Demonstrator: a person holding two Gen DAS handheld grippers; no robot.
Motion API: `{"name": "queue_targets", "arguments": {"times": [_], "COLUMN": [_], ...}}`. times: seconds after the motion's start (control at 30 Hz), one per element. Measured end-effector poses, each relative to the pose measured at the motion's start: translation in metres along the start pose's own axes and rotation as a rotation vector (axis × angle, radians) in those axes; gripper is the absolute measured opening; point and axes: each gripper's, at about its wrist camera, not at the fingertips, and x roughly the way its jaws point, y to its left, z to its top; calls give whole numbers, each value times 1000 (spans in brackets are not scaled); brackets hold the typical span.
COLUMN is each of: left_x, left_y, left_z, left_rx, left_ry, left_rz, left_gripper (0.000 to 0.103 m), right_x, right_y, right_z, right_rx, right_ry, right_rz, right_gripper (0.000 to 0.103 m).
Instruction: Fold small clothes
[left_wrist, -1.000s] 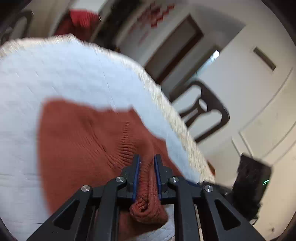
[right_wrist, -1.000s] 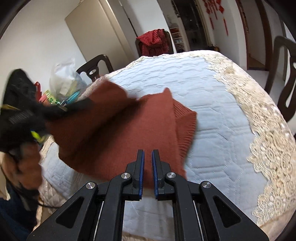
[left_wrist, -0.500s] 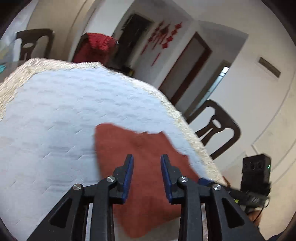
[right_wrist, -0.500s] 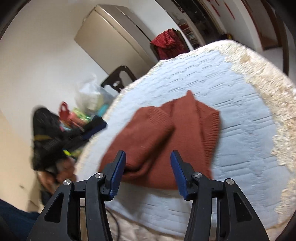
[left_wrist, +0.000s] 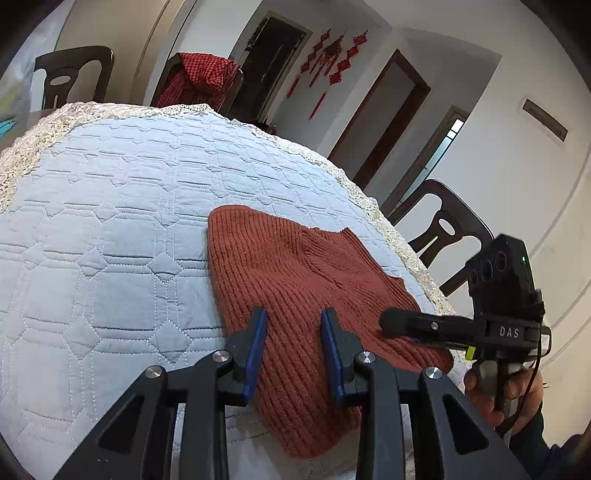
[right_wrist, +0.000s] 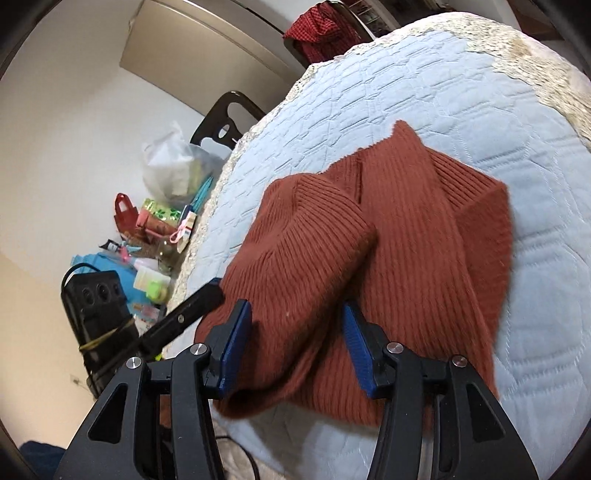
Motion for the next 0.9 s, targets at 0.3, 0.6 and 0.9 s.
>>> {"name": "queue_targets", "arguments": {"times": [0.3, 0.6, 0.9], "left_x": [2, 1, 26], "left_y": [-4, -33, -55], "left_z": [-1, 11, -2], "left_rx": [34, 97, 191], "left_ry": [-7, -16, 27], "left_rz": [15, -8, -13], "left_gripper": [33, 33, 33], "right_x": [10, -36, -49], "right_y": [1, 2, -48], "right_z": [1, 15, 4], "right_rx": [-29, -113, -81], "right_ry": [7, -93, -83], "right_rz": [-37, -29, -136], "right_gripper": [23, 14, 14]}}
